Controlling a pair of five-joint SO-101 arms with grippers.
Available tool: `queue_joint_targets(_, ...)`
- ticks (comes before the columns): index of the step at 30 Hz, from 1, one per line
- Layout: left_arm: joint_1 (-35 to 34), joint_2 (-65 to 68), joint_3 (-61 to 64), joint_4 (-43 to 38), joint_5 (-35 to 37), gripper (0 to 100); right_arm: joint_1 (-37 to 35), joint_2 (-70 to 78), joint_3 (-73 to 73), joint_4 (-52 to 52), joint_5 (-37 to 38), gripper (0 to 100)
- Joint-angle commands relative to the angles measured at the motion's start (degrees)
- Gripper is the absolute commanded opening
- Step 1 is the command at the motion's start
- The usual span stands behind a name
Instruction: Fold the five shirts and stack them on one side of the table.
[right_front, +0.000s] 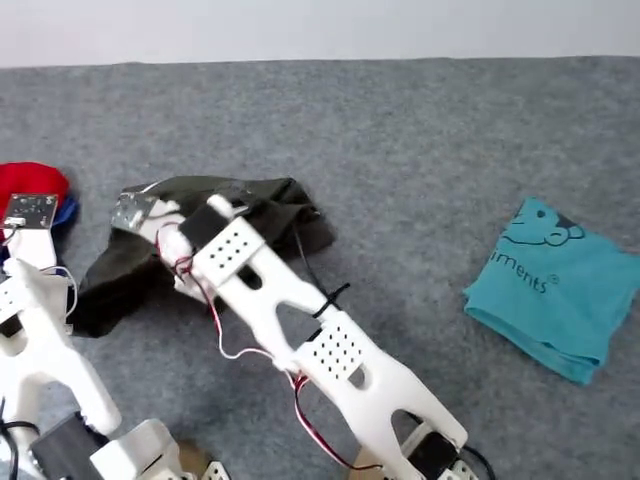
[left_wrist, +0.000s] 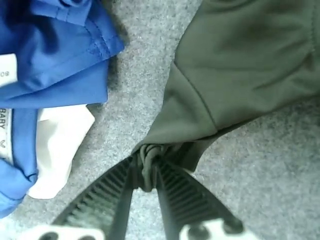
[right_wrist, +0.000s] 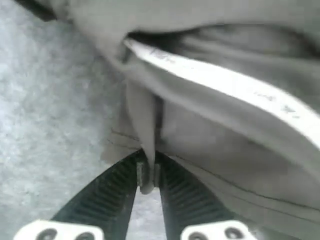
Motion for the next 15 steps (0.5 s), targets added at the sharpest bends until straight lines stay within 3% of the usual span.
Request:
queue_joint_targets(1, 0.00, -2.73, -4.18, 1.05, 3.43, 0, 4.00, -2.86, -6.77, 2.51, 1.58, 0.9)
queue_joint_targets(15, 8.88, -2.73, -37.85, 21.80, 13.36, 0, 18.42, -25.27, -7.47, 2.42, 1.67, 0.9)
